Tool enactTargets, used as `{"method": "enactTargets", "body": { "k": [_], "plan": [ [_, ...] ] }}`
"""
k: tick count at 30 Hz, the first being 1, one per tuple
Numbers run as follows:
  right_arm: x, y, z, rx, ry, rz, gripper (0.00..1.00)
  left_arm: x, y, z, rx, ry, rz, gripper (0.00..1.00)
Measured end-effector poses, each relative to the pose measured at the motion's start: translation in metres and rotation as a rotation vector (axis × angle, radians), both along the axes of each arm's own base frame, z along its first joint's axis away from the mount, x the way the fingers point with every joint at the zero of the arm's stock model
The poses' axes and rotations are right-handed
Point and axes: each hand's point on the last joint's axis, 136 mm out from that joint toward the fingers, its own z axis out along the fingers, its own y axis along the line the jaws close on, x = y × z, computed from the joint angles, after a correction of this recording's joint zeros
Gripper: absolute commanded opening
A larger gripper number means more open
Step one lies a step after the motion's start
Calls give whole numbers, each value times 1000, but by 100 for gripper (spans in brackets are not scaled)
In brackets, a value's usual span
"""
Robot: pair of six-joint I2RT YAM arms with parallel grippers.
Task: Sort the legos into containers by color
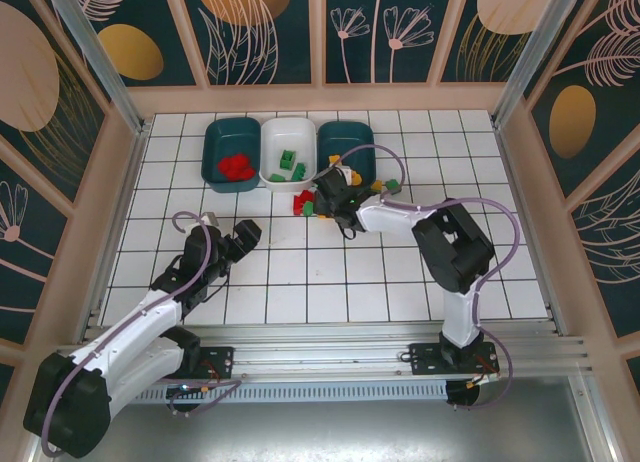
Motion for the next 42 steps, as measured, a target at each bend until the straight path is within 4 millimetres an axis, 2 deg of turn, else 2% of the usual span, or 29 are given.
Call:
{"method": "enactTargets", "body": {
  "k": [8, 10, 16, 23, 27, 31, 36, 39, 42],
  "plan": [
    [16, 3, -6, -77, -23, -43, 52, 0, 0, 0, 3, -1, -2, 99],
    [19, 2, -9, -102, -29, -55, 48, 0, 0, 0, 5, -1, -3, 99],
    [17, 3, -12, -154, -41, -56, 31, 0, 1, -1, 19, -2, -7, 98],
    [15, 5, -11, -162, -50, -48, 24, -1, 2, -2, 27, 1, -6, 98],
    [4, 0, -10, -162, -45, -36, 23, -1, 3, -3, 33, 2, -6, 99],
    [-6, -2, 5, -141, -58, -25, 23, -1, 3, -3, 35, 2, -9, 98],
    [-5, 1, 46, -71, -117, -18, 23, -3, -1, -11, 41, 30, -32, 98],
    [4, -4, 62, -51, -148, -21, 23, -5, -11, -17, 24, 54, -86, 99],
    [22, -22, 65, -48, -156, -42, 23, -7, -27, -21, -10, 73, -164, 99]
  ]
}}
